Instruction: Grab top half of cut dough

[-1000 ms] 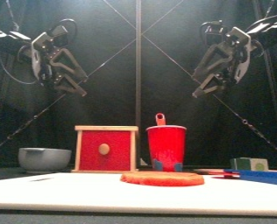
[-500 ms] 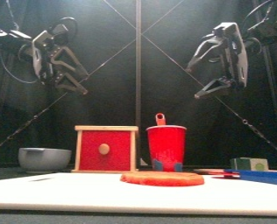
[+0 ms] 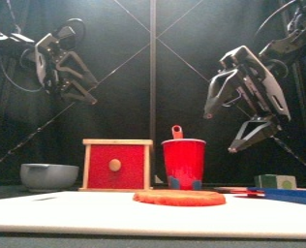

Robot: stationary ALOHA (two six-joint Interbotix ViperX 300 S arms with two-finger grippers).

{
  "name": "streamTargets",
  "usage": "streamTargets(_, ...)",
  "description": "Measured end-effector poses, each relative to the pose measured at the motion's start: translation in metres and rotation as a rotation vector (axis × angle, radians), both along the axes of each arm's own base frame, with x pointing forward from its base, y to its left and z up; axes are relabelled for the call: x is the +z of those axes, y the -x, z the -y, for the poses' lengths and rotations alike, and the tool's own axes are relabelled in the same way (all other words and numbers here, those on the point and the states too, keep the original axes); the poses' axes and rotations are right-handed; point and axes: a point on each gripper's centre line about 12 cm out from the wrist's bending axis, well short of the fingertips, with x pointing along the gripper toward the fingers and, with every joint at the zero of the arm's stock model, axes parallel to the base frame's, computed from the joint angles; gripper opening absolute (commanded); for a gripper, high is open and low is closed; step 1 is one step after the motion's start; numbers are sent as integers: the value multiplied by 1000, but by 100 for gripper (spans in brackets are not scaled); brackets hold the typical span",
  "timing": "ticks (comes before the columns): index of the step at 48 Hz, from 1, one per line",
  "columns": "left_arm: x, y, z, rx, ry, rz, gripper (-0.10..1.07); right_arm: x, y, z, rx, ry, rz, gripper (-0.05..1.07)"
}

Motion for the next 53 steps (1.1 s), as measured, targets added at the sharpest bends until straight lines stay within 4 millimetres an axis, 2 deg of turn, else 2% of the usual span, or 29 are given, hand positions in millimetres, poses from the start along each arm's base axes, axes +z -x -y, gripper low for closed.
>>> streamTargets(8,0,0,-2,-1,-28,-13,95,-18,-17,-10,2,-24,-49,101)
streamTargets(18,0,0,-1,-10,-44,-17,95,-44,-22,-14,-30,-56,-124,101)
streamTargets(53,-6,4,1,-16,-42,-30,95,-52,-56,-30,-67,-125,-121,101)
